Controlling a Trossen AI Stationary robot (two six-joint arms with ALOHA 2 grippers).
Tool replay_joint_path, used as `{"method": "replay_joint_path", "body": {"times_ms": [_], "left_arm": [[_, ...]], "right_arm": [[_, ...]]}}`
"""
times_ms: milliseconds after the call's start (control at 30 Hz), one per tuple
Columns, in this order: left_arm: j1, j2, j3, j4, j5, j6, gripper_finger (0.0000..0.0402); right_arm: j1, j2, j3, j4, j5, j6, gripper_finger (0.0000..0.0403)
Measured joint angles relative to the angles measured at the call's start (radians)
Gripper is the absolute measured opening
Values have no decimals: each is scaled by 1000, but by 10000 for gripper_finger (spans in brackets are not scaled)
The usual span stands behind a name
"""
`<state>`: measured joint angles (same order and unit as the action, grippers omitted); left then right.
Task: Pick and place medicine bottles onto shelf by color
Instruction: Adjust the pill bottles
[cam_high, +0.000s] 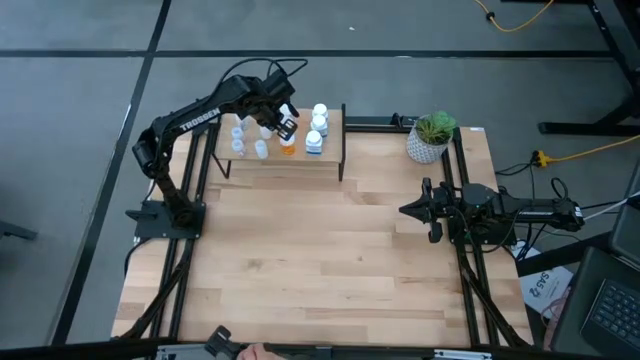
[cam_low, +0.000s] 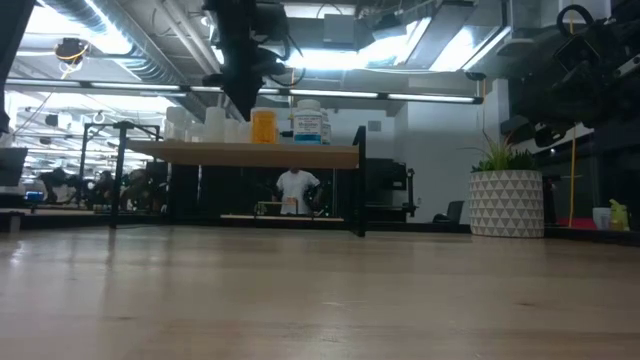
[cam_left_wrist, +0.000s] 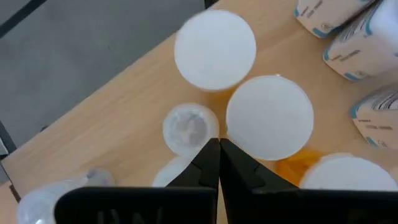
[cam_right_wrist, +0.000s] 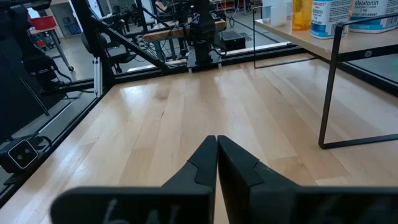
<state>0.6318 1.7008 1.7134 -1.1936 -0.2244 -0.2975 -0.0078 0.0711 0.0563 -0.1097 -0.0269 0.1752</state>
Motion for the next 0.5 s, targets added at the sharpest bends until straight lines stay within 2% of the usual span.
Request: {"method": "replay_joint_path", "body": {"times_ms": [500], "left_arm": [[18,0,0,0,-61,-5,0]], "right_arm": [[0,0,0,0,0,0,17]]}}
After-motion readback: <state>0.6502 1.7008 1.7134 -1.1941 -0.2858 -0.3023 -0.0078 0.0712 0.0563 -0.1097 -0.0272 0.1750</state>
